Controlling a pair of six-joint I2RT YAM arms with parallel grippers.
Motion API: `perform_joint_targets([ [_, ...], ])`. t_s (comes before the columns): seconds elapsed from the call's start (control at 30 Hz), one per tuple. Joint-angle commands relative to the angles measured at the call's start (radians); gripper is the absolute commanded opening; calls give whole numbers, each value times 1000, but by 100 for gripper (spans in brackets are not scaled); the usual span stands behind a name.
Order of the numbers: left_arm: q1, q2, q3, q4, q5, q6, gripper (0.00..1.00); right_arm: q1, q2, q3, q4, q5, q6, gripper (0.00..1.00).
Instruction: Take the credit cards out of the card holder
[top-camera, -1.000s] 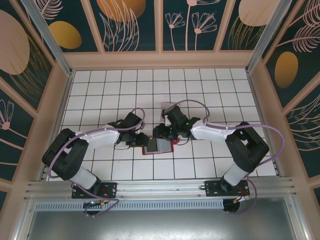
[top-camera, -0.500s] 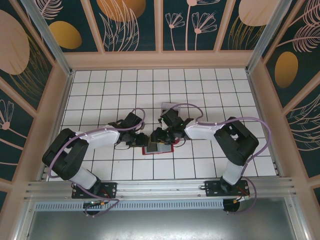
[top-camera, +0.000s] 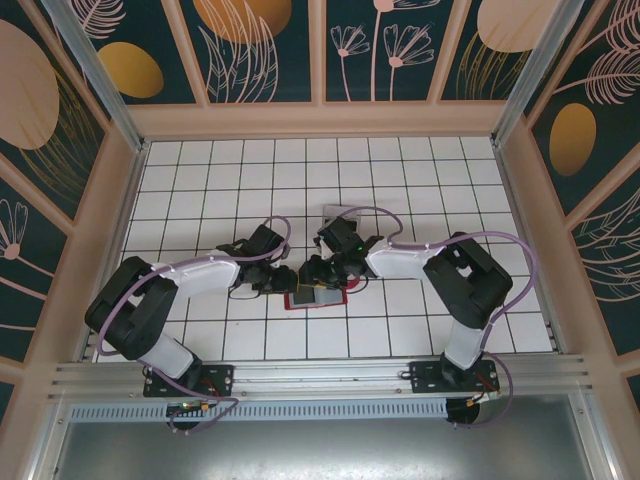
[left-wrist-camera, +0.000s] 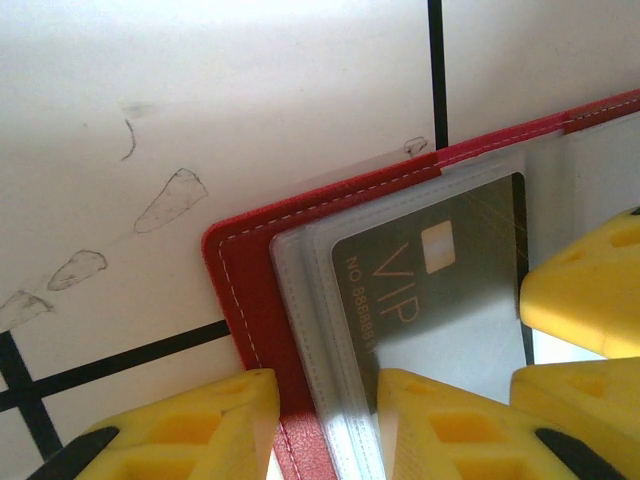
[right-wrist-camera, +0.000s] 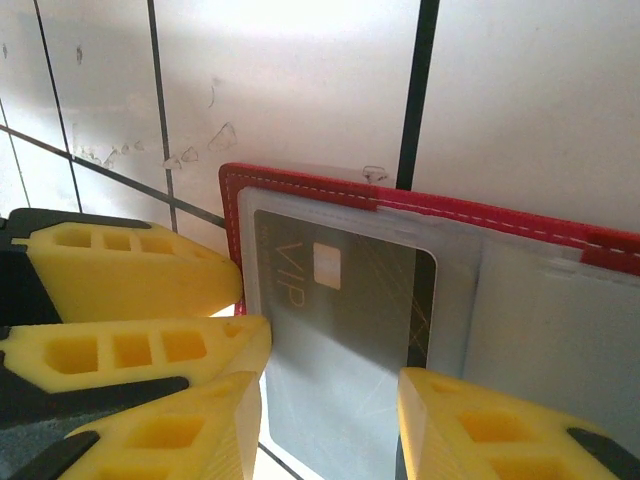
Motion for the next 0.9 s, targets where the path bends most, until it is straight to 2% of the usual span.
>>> perform_joint_targets([
  [0.0,-3,45,-11,-42,-54,19,34,11,16,29,-29,10,-23,41],
  [0.87,-2,43,-9,-48,-57,24,35,28,7,85,-174,125,-67,40],
])
